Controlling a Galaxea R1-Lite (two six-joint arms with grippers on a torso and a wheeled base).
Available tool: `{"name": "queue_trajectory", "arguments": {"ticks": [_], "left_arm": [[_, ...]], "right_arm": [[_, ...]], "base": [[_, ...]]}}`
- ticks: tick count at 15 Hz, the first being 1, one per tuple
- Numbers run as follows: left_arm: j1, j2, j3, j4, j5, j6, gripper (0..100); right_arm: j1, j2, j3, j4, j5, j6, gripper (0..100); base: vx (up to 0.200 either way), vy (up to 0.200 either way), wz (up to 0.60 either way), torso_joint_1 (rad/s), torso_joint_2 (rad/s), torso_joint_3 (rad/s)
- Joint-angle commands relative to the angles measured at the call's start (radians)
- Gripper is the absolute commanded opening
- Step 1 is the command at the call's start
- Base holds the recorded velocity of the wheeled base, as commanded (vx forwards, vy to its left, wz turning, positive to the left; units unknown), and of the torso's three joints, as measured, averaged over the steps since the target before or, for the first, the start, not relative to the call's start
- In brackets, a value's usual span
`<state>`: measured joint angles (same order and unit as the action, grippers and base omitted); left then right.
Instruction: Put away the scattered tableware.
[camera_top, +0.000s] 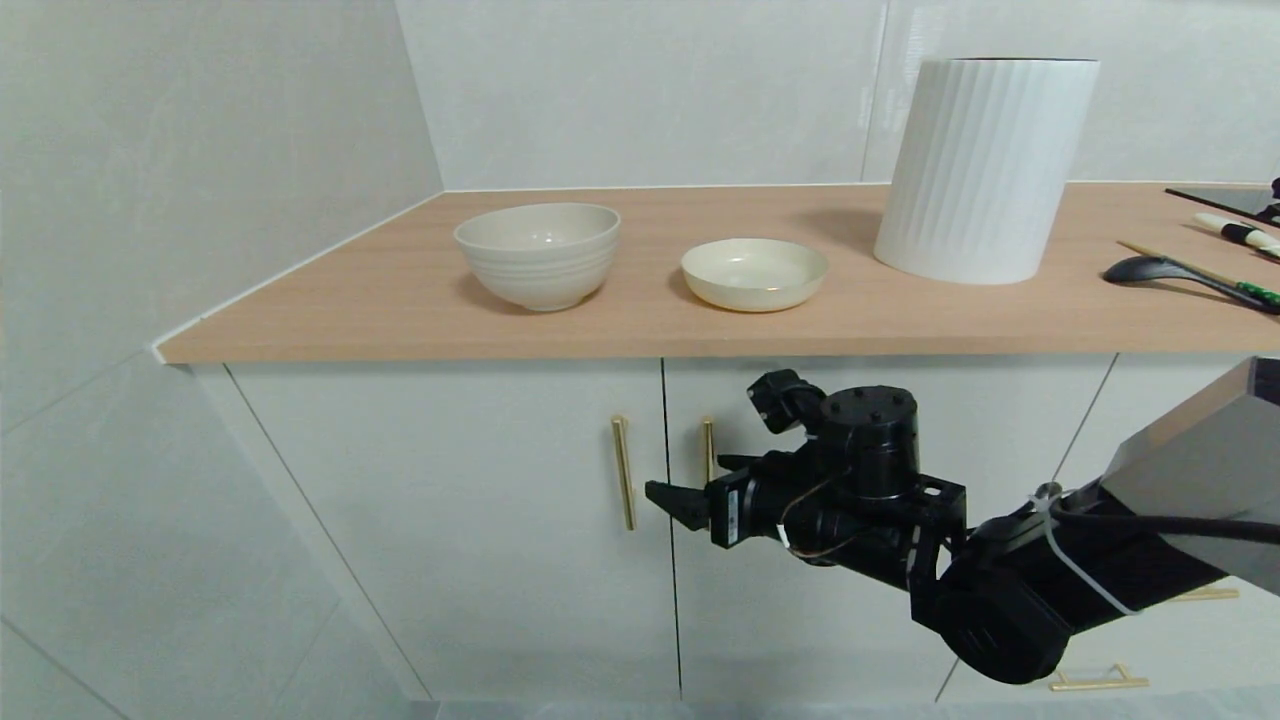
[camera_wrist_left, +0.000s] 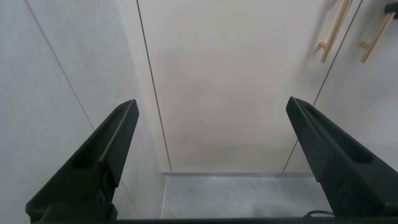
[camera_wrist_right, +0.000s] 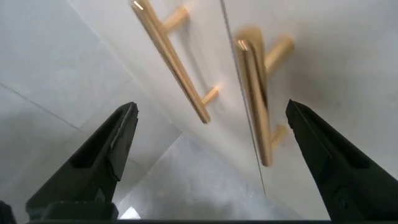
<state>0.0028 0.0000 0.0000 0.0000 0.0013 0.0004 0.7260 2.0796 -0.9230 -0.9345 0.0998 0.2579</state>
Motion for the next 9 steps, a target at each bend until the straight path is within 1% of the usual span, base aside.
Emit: {"name": "queue_trajectory", "arguments": {"ticks": [1,6,9], "left_arm": [[0.0,0.0,0.0,0.0,0.0,0.001,100],[0.0,0.0,0.0,0.0,0.0,0.001,100],[0.0,0.0,0.0,0.0,0.0,0.001,100]], "right_arm": [[0.018,0.033,-0.005,-0.004,0.001,0.0,100],[0.021,0.045,-0.007,-0.04,0.001,0.003,100],[0.026,0.043,-0.007,-0.046,0.009,0.037,100]], "base": [[0.0,0.0,0.0,0.0,0.0,0.0],[0.0,0.0,0.0,0.0,0.0,0.0],[0.0,0.0,0.0,0.0,0.0,0.0]]}}
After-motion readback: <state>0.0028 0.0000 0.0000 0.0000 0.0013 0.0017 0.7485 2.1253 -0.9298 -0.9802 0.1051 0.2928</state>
